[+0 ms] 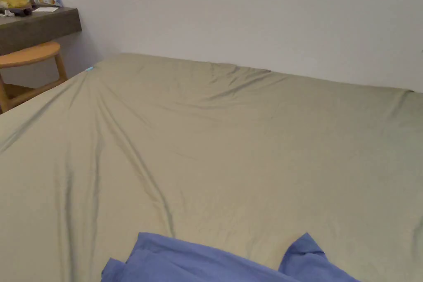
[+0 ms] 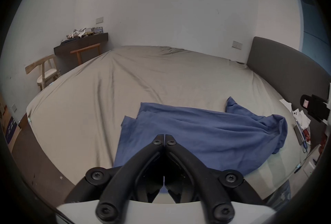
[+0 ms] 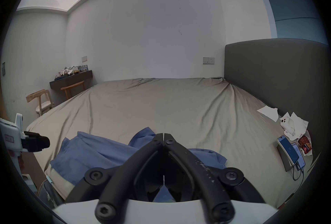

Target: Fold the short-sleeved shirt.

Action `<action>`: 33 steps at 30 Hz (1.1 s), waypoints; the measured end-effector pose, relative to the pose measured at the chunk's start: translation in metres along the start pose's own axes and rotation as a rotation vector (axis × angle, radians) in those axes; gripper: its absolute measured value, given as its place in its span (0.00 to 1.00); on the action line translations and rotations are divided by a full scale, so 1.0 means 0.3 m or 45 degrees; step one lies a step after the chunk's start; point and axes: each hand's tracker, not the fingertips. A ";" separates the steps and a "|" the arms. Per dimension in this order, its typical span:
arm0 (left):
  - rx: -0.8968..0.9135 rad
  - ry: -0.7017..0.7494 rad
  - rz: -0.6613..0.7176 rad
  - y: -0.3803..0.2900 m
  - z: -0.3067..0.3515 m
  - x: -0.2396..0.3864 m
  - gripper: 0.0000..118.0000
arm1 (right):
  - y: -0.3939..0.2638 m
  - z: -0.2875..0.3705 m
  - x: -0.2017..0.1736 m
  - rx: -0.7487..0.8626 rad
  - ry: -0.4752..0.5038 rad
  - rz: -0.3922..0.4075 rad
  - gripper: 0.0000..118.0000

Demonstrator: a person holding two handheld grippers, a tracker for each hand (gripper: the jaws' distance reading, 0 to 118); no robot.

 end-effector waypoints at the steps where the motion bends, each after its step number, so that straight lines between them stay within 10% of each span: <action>1: 0.021 -0.003 0.019 0.014 -0.024 0.008 0.00 | 0.007 -0.004 -0.007 0.004 0.001 0.014 0.01; 13: -0.061 -0.145 0.046 0.178 -0.593 -0.109 0.72 | 0.053 -0.140 -0.060 -0.068 0.037 0.051 0.01; 21: -0.271 -0.143 -0.068 0.081 -0.677 -0.075 0.70 | 0.061 -0.216 -0.100 -0.113 0.067 0.098 0.01; 23: -0.253 -0.101 -0.148 0.077 -0.647 -0.036 0.50 | 0.061 -0.224 -0.107 -0.115 0.076 0.096 0.01; 25: -0.270 -0.184 -0.089 0.071 -0.640 -0.036 0.06 | 0.056 -0.232 -0.109 -0.122 0.077 0.094 0.01; 33: -0.238 -0.194 -0.045 0.132 -0.560 -0.014 0.05 | 0.033 -0.228 0.025 -0.189 -0.061 0.154 0.01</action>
